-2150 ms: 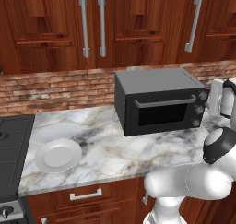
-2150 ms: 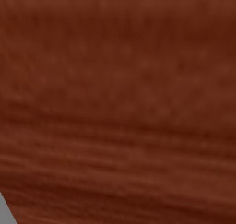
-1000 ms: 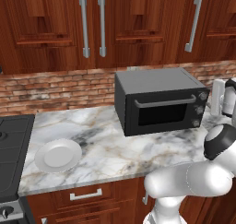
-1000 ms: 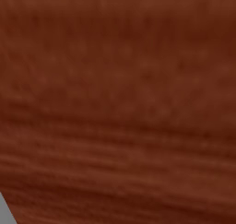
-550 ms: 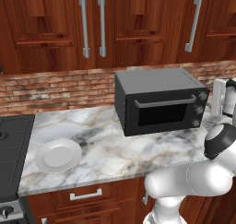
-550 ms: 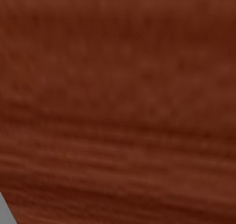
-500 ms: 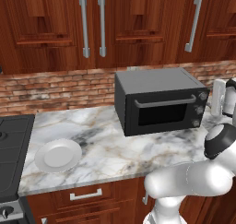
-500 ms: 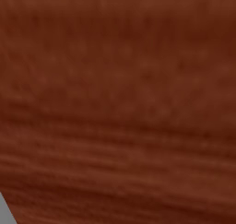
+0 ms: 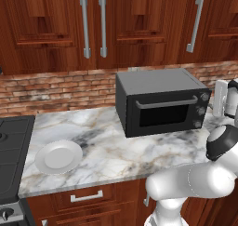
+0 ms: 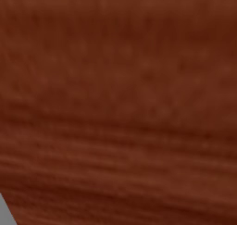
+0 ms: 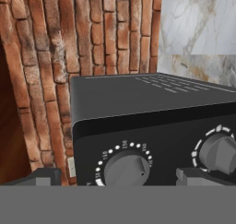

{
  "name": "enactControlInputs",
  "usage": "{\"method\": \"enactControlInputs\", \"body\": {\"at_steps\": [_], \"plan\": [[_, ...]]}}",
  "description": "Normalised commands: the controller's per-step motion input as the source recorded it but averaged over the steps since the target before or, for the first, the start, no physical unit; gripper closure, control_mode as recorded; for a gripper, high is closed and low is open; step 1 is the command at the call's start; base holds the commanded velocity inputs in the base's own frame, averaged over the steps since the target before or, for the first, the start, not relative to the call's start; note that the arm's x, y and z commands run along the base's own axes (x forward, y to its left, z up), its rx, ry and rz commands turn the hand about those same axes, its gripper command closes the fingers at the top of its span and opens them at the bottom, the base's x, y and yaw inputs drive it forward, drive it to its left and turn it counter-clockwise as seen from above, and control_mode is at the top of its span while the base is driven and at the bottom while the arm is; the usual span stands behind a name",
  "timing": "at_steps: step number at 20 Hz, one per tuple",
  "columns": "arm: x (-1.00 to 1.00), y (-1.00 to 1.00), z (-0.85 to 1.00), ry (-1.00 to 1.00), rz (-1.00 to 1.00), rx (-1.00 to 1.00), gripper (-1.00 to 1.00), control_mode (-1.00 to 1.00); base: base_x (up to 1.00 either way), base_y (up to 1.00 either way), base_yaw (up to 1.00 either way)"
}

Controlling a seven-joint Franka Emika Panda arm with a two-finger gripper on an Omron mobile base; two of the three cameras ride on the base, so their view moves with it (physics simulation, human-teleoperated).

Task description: Pull the toaster oven rack outwards. Pick up the baguette from the plate and place it on the toaster oven rack. Close the toaster oven door fully and set the temperature to the lowest setting.

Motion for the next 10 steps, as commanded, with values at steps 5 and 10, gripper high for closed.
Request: {"method": "enactControlInputs", "body": {"at_steps": [5, 10], "plan": [[0.0, 0.0, 0.0, 0.0, 0.0, 0.0, -1.0, -1.0, 0.0, 0.0, 0.0], [0.0, 0.0, -0.09, 0.0, 0.0, 0.0, -1.0, -1.0, 0.0, 0.0, 0.0]]}}
